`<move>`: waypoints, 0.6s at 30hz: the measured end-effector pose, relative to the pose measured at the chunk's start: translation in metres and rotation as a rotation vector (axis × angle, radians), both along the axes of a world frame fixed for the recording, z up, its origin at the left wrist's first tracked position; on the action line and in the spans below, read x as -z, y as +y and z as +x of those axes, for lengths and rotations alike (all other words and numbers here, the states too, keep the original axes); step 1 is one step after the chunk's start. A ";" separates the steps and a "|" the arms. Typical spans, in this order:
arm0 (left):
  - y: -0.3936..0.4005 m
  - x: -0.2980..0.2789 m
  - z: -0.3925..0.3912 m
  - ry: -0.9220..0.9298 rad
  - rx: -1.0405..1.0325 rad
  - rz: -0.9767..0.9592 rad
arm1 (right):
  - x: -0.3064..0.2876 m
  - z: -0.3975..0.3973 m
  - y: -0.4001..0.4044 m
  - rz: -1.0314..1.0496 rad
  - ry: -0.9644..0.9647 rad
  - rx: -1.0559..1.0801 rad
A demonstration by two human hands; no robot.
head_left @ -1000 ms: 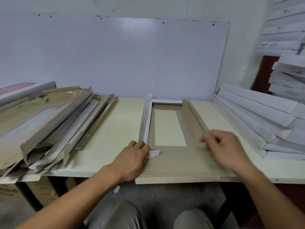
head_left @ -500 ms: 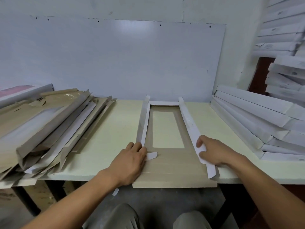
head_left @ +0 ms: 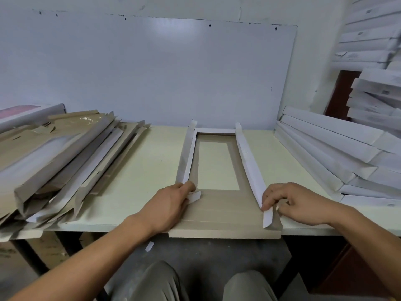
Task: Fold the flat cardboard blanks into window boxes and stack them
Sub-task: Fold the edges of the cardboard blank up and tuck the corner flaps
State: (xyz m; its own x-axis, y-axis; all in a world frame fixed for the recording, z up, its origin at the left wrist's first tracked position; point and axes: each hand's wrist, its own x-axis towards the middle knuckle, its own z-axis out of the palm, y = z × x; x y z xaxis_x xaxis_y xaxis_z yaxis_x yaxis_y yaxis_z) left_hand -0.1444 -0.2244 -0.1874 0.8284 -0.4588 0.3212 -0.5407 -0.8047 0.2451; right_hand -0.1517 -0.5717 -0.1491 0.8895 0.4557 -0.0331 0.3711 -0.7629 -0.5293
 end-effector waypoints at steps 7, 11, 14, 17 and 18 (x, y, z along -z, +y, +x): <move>-0.001 -0.006 -0.001 -0.011 0.038 -0.001 | -0.005 0.007 -0.007 0.072 0.070 -0.045; 0.001 -0.008 -0.001 -0.006 0.064 -0.013 | 0.001 0.013 -0.006 0.145 0.062 0.022; 0.006 -0.011 -0.003 -0.018 0.132 -0.009 | 0.016 0.013 0.000 0.175 -0.041 0.128; 0.018 -0.021 -0.005 0.099 0.206 0.028 | 0.026 0.009 0.004 0.186 -0.164 0.172; 0.022 -0.023 -0.005 0.150 0.237 0.055 | 0.027 0.008 0.005 0.171 -0.197 0.182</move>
State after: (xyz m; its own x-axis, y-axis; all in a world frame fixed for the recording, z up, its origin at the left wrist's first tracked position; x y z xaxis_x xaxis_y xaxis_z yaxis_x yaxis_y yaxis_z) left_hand -0.1498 -0.2021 -0.1641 0.7328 -0.6583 0.1724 -0.6759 -0.6747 0.2966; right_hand -0.1437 -0.5671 -0.1764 0.9387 0.2723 0.2114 0.3447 -0.7323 -0.5873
